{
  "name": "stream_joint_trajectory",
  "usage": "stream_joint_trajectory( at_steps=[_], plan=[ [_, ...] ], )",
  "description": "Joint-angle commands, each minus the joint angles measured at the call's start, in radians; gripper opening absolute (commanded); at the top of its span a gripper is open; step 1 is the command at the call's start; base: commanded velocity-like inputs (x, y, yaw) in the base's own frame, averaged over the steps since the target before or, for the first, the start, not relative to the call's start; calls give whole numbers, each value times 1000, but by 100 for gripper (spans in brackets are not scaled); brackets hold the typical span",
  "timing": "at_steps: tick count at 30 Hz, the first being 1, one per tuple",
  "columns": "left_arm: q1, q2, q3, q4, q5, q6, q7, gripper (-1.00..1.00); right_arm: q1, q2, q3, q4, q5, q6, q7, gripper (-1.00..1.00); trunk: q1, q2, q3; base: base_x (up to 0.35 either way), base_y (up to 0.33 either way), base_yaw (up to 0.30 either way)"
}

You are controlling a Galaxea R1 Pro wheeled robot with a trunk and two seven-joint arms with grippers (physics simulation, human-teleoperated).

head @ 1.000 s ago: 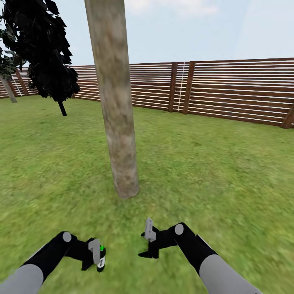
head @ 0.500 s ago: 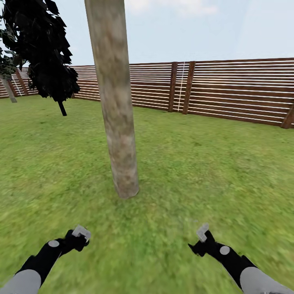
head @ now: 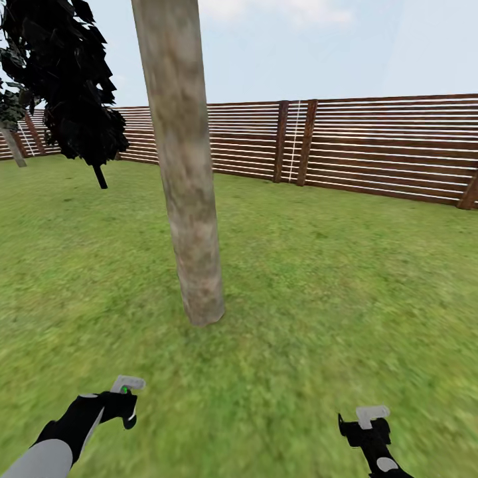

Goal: In the garden, pick up the pesticide atomizer on the floor and spray pesticide onto both trees until each tree trunk is fully covered.

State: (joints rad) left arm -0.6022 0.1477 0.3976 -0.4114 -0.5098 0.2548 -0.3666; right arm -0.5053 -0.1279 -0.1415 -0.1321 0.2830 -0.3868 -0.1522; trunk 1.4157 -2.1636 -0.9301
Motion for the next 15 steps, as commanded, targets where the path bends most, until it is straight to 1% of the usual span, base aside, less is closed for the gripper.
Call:
stream_joint_trajectory(
  at_steps=[1, 2, 4, 5, 7, 8, 12, 15],
  plan=[
    [-1, -3, 9, -2, -6, 6, -8, -100, 0, 12, -7, 1, 8, -3, -3, 100, 0, 0, -1, 275, -156, 0],
    [-1, -5, 10, -2, -7, 7, -8, -100, 1, 24, -7, 0, 8, -4, -3, 100, 0, 0, -1, 278, -165, 0],
    [-1, -10, 11, -8, -6, 20, -8, -100, 1, 31, -7, 0, 7, -4, -3, 100, 0, 0, -1, 264, -196, 0],
    [-1, -12, 10, -13, -5, 43, -8, -100, 2, 32, -7, 0, 8, -4, -3, 100, 0, 0, -1, 214, -250, 0],
    [-2, -19, 10, -31, -4, 80, -9, -100, 2, 33, -7, 2, 9, -3, -3, 100, 0, 0, -1, 191, -273, 0],
    [-2, -21, 11, -41, -4, 88, -9, -100, 5, 32, -7, 4, 9, -3, -3, 100, 0, 0, -1, 178, -285, 0],
    [-2, -29, 12, -81, 5, 103, -9, -100, 17, 30, -7, 18, 9, -4, -5, 100, 0, 0, -1, 172, -291, 0],
    [-1, -31, 13, -90, 8, 105, -9, -100, 19, 32, -7, 20, 9, -4, -6, 100, 0, 0, -1, 169, -294, 0]
  ],
)
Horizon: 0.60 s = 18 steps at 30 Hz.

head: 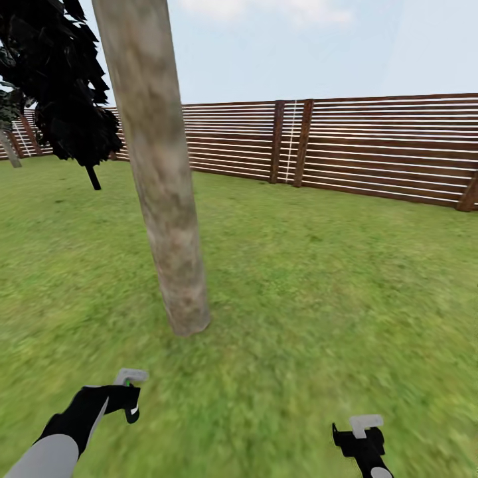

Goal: In the garden, pick up the pesticide atomizer on the floor and spray pesticide onto both trees until each tree trunk is fully covered.

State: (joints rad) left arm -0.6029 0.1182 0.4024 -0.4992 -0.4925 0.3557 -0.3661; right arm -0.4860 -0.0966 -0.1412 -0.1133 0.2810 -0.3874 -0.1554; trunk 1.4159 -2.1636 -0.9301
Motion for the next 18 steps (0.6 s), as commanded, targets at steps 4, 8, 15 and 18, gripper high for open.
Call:
stream_joint_trajectory(
  at_steps=[4, 8, 15, 18],
  plan=[
    [0, -3, 7, -2, -9, 5, -10, -100, 0, 8, -5, -4, 14, -4, -2, 100, 0, 0, -1, 176, -294, 0],
    [0, -8, 7, 2, -8, 5, -10, -100, 0, 7, -5, -6, 14, -4, -2, 100, 0, 0, -1, 183, -291, 0],
    [0, -31, 1, -5, -10, 2, -8, -100, 0, 7, -6, -2, 10, -4, 0, 100, 0, 0, -1, 172, -289, 0],
    [0, -31, 1, -6, -10, 0, -8, -100, 0, 4, -6, 0, 10, -4, -1, 100, 0, 0, -1, 45, -289, 0]
  ],
)
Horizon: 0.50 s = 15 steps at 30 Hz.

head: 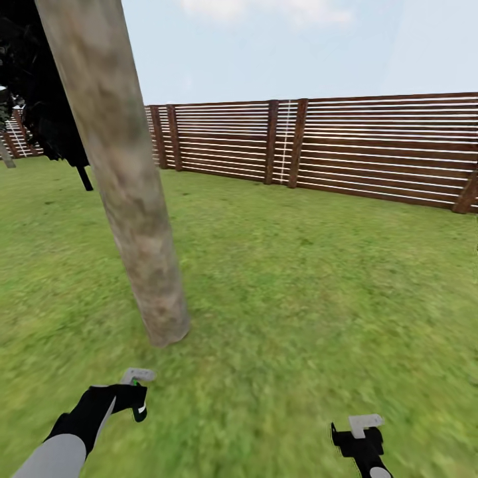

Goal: In the garden, pick up the pesticide atomizer on the floor and spray pesticide onto both trees until each tree trunk is fully covered.

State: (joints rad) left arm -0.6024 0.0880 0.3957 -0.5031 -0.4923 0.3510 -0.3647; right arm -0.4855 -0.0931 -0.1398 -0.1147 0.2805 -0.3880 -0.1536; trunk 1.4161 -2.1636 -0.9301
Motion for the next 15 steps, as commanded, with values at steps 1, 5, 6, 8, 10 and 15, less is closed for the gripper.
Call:
stream_joint_trajectory(
  at_steps=[1, 5, 6, 8, 10, 15],
  plan=[
    [-1, -1, 11, -3, -10, 3, -10, -100, -1, 0, -7, 3, 11, -3, -3, 100, 0, 0, -1, 12, -289, 0],
    [-2, -1, 14, -6, -9, 1, -10, -100, 2, -2, -7, 5, 12, -2, -4, 100, 0, 0, -1, 35, -265, 0],
    [-1, -1, 15, -12, -9, 1, -10, -100, 4, -2, -7, 5, 12, -2, -5, 100, 0, 0, -1, 48, -132, 0],
    [-1, -1, 15, -43, -9, 0, -10, -100, 9, -5, -9, 4, 12, -2, -6, 100, 0, 0, -1, 19, -51, 0],
    [-1, -2, 13, -62, -9, 0, -11, -100, 12, -6, -8, 4, 12, -3, -6, 100, 0, 0, -1, 5, -13, 0],
    [-15, -7, 10, -70, 10, -4, -25, -100, 13, -7, -7, 4, 12, -2, -6, 100, 0, 0, -1, 1, -2, 0]
  ],
)
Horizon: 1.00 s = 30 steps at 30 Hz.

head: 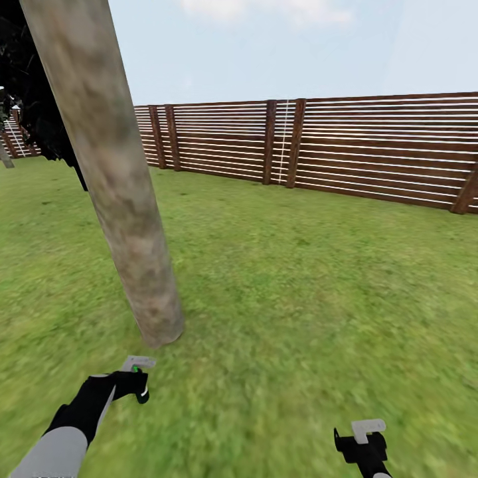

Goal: In the garden, pick up the pesticide atomizer on the floor and spray pesticide onto both trees until each tree trunk is fully covered.

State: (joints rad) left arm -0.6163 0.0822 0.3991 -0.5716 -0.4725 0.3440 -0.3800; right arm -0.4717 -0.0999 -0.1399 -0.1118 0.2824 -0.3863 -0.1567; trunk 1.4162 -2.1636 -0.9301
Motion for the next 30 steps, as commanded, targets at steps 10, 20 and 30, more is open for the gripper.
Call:
stream_joint_trajectory(
  at_steps=[10, 20, 30],
  plan=[
    [2, 71, -1, -1, -10, 2, -117, -100, 5, 3, -7, 1, 13, -3, 3, 100, 0, 0, -1, 0, 0, 0],
    [-26, 26, -3, -88, -16, 3, -154, -100, 6, 3, -7, 1, 14, -3, 2, 100, 0, 0, -1, 82, 0, 0],
    [-12, 36, -8, -90, -21, 7, -129, -100, 7, 5, -7, 1, 13, -3, 2, 100, 4, -7, -4, 191, 0, 0]
  ],
)
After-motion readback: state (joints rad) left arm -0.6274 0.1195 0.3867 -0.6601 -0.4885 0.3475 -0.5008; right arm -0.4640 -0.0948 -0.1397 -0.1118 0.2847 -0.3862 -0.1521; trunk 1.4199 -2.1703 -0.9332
